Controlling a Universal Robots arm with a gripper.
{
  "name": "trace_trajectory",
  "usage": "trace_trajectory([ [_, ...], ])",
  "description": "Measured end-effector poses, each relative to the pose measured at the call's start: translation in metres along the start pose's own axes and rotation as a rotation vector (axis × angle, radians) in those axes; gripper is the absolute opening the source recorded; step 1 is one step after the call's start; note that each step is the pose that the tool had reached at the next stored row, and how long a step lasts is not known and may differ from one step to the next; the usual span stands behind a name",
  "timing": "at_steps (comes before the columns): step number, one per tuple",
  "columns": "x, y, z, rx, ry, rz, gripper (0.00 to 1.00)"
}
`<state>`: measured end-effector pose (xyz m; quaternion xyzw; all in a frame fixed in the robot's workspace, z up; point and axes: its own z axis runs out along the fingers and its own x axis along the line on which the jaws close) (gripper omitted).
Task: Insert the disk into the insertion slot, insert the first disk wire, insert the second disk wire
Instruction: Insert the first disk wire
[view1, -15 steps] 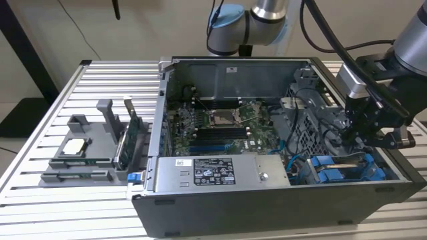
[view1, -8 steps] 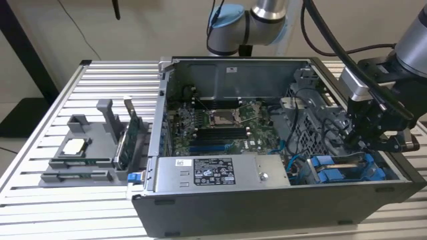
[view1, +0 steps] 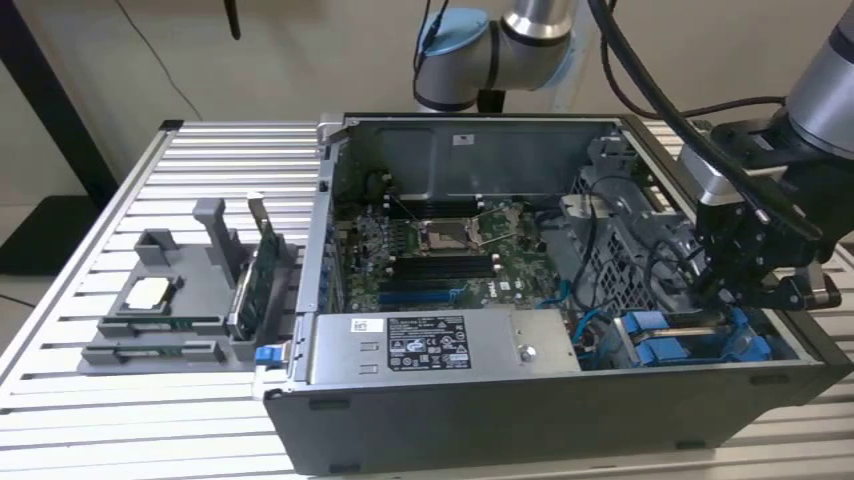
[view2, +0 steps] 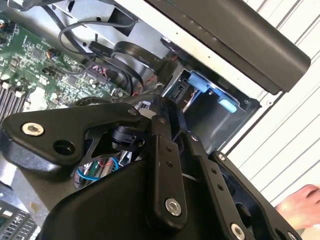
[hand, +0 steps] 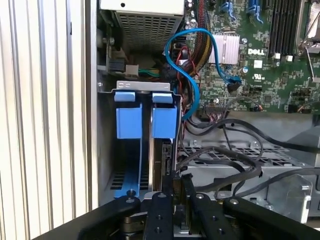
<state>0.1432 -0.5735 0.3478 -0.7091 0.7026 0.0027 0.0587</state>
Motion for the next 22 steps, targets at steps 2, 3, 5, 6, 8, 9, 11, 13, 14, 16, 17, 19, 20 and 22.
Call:
trace_trajectory([
  [2,0.0001,-0.0003,0.0006,0.0013,0.002,0.016,0.19],
  [3,0.0001,-0.0008,0.001,0.0019,0.0029,0.022,0.19],
  [5,0.0002,-0.0024,0.0015,0.0025,0.0038,0.029,0.19],
  [6,0.0002,-0.0035,0.0019,0.0025,0.0041,0.031,0.19],
  [8,0.0005,-0.0048,0.0024,0.0027,0.0054,0.033,0.19],
  [9,0.0007,-0.0049,0.0026,0.0028,0.0064,0.033,0.19],
  [11,0.0009,-0.0049,0.0032,0.0029,0.0077,0.035,0.19],
  [13,0.001,-0.005,0.0038,0.0031,0.0086,0.037,0.19],
  [14,0.0011,-0.0049,0.0041,0.0031,0.009,0.038,0.19],
  [16,0.0012,-0.0049,0.0047,0.0033,0.0102,0.039,0.19],
  [17,0.0012,-0.0049,0.005,0.0033,0.011,0.04,0.19],
  [19,0.0013,-0.0048,0.0057,0.0035,0.0122,0.041,0.19],
  [20,0.0014,-0.0048,0.0059,0.0036,0.0129,0.042,0.19],
  [22,0.0015,-0.0048,0.0065,0.0037,0.0147,0.044,0.19],
])
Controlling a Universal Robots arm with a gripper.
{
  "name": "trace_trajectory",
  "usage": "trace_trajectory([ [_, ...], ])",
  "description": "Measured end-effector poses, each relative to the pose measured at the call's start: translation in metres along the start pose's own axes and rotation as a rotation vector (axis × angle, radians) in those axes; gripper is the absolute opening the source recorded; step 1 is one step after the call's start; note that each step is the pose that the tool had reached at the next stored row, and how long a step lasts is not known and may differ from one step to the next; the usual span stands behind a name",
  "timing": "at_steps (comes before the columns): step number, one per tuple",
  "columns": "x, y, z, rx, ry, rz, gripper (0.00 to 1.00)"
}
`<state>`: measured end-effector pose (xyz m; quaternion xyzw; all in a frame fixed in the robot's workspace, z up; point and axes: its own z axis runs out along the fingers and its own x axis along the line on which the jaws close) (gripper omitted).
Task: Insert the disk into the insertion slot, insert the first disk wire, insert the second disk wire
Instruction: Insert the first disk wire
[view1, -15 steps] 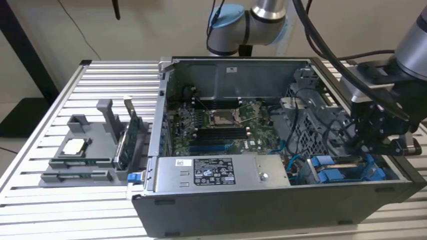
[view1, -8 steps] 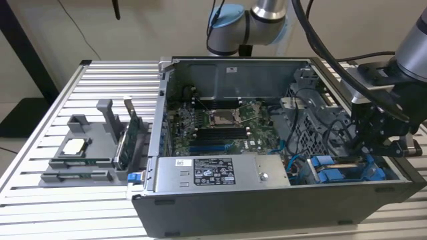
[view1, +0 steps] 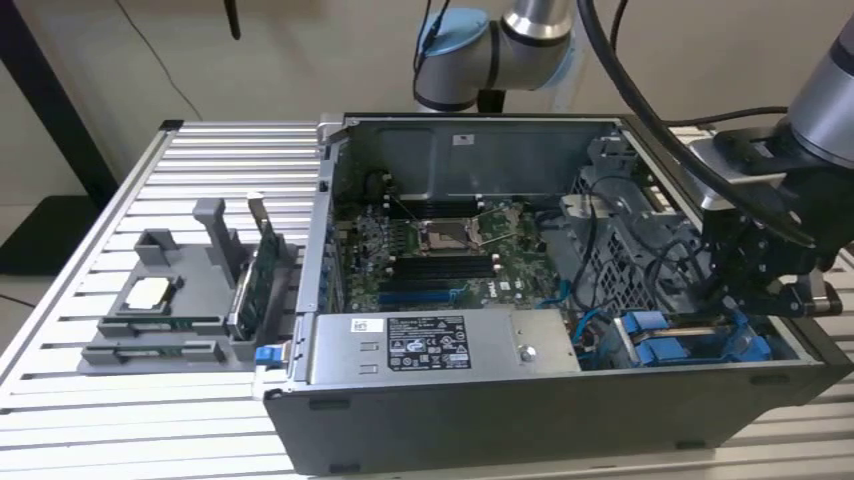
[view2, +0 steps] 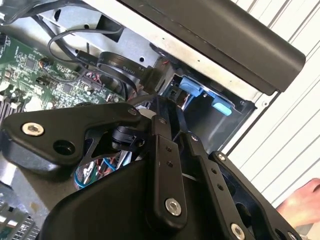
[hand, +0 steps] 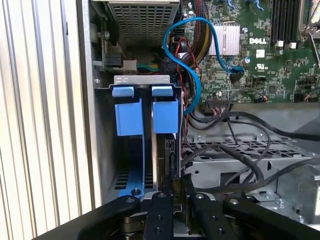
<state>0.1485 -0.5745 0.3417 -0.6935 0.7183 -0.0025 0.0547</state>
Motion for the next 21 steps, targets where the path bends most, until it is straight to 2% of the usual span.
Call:
trace_trajectory([
  [8,0.0003,0.0002,0.0026,0.0007,0.0052,0.006,0.19],
  [21,0.0006,0.001,0.0054,0.0011,0.0047,0.013,0.19],
])
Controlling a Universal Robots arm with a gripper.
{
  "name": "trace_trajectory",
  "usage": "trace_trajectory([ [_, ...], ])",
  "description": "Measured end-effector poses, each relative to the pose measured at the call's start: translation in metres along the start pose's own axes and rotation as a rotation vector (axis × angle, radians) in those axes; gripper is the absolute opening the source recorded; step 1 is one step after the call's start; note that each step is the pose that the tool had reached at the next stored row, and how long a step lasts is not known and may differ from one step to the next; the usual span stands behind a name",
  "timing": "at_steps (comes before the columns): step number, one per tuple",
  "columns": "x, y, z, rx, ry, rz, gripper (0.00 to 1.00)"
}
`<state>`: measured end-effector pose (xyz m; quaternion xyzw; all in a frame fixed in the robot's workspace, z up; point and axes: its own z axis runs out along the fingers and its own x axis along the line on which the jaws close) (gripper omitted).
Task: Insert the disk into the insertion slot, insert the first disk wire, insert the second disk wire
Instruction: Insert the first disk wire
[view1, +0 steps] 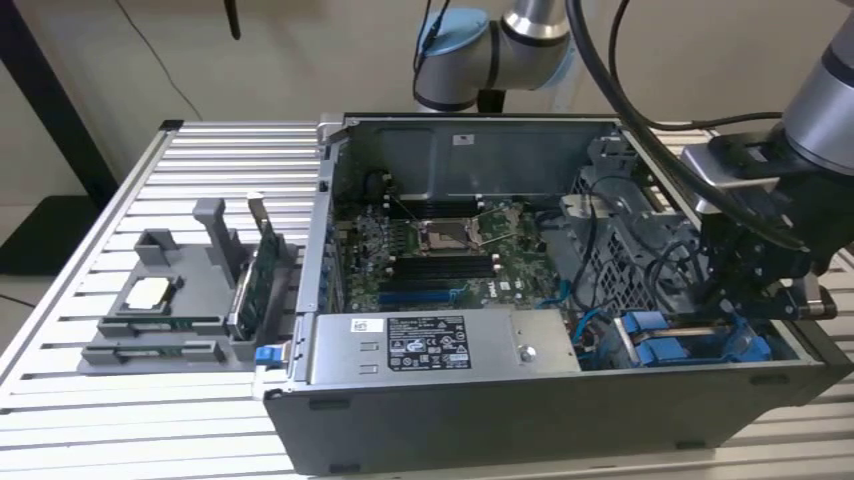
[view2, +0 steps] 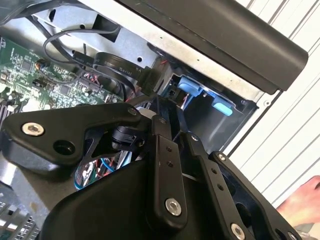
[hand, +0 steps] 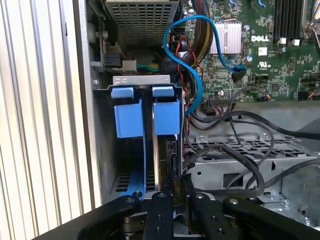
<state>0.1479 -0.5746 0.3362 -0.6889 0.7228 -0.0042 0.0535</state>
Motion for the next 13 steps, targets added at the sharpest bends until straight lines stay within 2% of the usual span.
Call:
trace_trajectory([
  [4,0.0001,0.0006,0.0003,-0.0001,-0.0032,0.0,0.19],
  [10,0.0002,0.001,0.0019,-0.0002,-0.0035,0.0,0.19],
  [12,0.0003,0.0011,0.003,-0.0001,-0.0033,0.0,0.2],
  [13,0.0004,0.0012,0.0036,0.0,-0.003,0.0,0.27],
])
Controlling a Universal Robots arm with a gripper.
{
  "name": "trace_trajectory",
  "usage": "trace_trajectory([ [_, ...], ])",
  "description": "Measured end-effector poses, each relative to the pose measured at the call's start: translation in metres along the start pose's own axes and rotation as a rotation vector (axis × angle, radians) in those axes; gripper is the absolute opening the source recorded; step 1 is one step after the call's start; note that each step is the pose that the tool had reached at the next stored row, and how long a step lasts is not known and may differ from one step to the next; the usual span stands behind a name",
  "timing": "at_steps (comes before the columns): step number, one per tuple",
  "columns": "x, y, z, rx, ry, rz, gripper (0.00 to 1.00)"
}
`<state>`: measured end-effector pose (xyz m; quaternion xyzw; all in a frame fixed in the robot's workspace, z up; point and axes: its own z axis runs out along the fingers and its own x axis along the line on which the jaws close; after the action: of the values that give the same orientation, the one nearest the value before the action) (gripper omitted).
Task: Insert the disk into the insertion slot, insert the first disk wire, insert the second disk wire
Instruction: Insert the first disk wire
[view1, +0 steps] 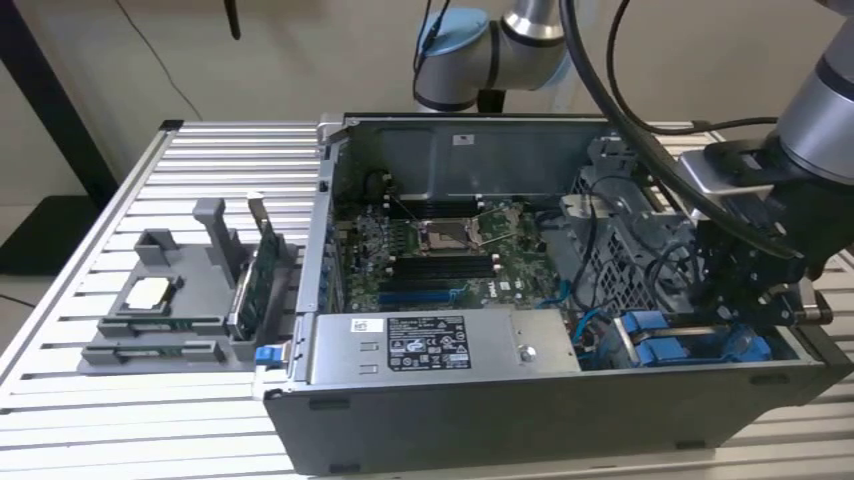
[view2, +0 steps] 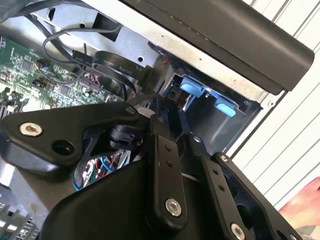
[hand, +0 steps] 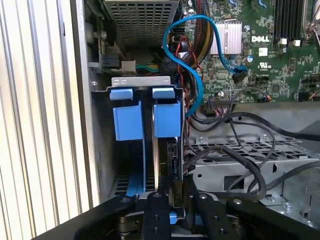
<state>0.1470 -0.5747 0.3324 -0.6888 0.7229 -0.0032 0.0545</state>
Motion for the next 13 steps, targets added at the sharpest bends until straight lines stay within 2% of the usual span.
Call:
trace_trajectory([
  [5,-0.0002,-0.0002,-0.0017,-0.0011,-0.0008,0.0,0.27],
  [13,-0.002,-0.0021,-0.026,-0.0048,-0.0009,0.0,0.27],
])
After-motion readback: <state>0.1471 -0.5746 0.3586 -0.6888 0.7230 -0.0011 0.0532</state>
